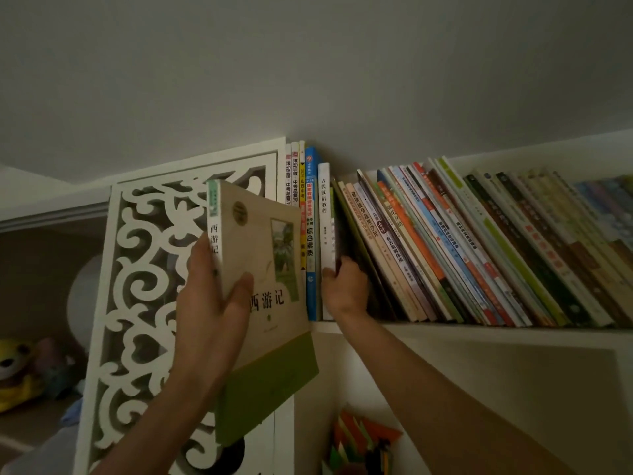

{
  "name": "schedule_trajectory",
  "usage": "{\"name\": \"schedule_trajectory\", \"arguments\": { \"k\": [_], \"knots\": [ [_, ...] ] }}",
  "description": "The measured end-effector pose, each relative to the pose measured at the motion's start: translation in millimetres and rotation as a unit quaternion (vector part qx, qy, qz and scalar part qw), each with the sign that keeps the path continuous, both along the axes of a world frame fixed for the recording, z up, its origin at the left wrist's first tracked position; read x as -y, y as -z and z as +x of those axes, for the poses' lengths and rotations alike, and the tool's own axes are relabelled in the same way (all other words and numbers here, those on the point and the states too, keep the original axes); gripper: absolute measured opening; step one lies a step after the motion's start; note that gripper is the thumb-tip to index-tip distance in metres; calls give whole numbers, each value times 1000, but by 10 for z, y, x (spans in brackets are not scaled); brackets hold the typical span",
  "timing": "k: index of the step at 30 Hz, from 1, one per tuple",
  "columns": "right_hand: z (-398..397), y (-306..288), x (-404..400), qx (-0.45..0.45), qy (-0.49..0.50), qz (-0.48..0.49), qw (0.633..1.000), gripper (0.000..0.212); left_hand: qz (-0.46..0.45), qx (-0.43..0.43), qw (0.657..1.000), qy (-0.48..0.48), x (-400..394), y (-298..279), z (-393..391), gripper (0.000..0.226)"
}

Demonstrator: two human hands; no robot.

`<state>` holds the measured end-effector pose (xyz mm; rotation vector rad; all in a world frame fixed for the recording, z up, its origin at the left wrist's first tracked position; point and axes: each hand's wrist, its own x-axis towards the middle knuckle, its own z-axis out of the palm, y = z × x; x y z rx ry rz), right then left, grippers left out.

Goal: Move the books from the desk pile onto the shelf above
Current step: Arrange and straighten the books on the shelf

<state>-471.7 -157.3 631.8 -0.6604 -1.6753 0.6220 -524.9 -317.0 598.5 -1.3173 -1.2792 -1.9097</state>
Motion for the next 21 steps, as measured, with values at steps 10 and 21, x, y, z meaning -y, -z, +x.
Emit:
{"name": "schedule_trajectory", "arguments": {
  "k": [10, 21],
  "knots": [
    [531, 269, 620, 30, 25, 196, 980, 31, 18, 7, 999, 28, -75, 28, 116, 51],
    [1250, 528, 808, 20, -95, 305, 947, 55, 108, -15, 992, 62, -100, -252, 1135, 51]
  ]
}}
